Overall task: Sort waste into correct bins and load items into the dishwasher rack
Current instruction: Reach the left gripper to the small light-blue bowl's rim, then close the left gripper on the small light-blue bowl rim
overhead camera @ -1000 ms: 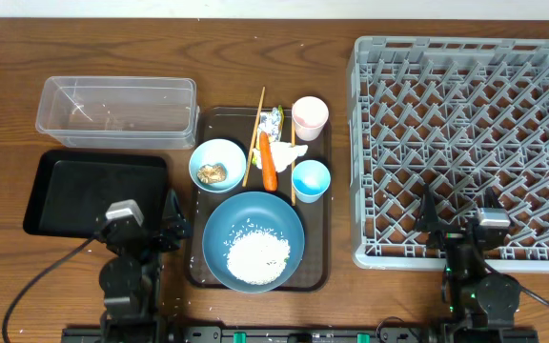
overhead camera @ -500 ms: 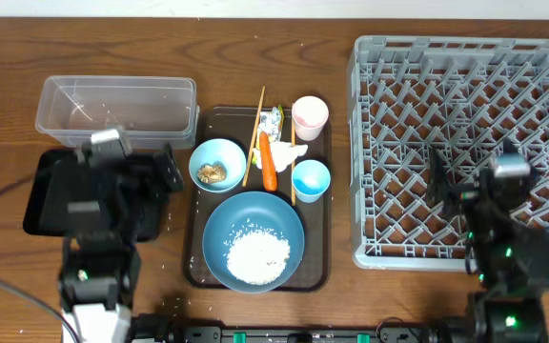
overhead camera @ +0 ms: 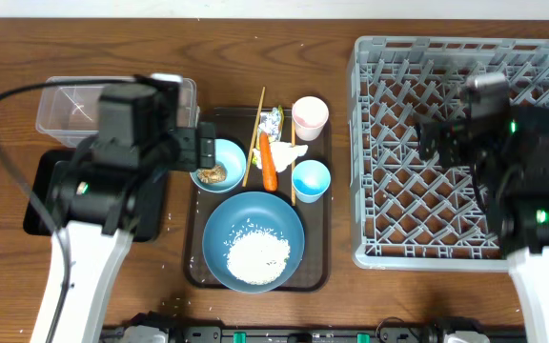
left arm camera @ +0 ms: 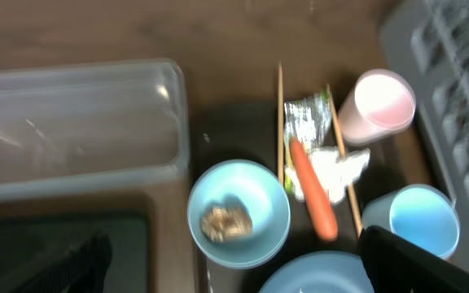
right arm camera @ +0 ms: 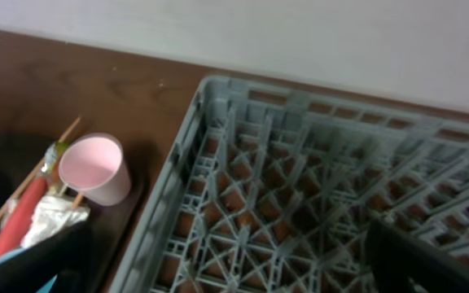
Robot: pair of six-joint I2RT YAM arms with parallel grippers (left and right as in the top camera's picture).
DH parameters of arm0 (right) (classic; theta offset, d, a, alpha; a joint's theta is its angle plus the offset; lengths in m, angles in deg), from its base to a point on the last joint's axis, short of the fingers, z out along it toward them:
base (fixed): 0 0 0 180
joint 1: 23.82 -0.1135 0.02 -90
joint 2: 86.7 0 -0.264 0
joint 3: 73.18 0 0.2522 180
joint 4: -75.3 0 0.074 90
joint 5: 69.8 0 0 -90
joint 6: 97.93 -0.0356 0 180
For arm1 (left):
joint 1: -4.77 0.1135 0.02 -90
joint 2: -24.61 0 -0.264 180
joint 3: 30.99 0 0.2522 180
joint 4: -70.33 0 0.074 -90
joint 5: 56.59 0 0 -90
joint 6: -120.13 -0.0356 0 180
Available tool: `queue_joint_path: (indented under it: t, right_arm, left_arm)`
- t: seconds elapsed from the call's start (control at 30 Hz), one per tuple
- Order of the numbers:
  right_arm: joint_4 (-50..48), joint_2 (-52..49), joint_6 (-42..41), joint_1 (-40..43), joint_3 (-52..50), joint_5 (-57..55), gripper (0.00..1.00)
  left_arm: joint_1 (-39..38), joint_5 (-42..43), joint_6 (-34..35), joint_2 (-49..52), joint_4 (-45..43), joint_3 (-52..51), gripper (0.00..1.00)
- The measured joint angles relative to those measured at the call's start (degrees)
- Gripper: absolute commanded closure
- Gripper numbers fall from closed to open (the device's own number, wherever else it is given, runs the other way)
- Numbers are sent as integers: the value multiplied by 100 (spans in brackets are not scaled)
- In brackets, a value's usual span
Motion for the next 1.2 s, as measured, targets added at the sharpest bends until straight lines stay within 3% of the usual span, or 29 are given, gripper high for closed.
queue_joint_path:
  t: [0.37,0.47,0.7,0.9,1.07,1.2]
  right_arm:
    - [337,-881,-2,0,444,420,1]
    - [446,-898,26,0,444,538,12]
    - [511,-898,15,0,444,629,26]
    - [568,-898,-2,0,444,651,30]
    - [586,-898,-2,0,444,660,32]
    - [588,-898,-2,0,444,656,32]
  left_arm:
    - [-459,750,-48,1631,68,26,2]
    - [-463,990,-48,1952,7,26,1]
    - [-466,1217,-39,2664,-52,26,35]
    - [-466,1250,-46,3359,-55,26,44]
    - [-466,1248,-39,3679,-109,26,63]
    - [-466,1217,-13,3794,-155,26,71]
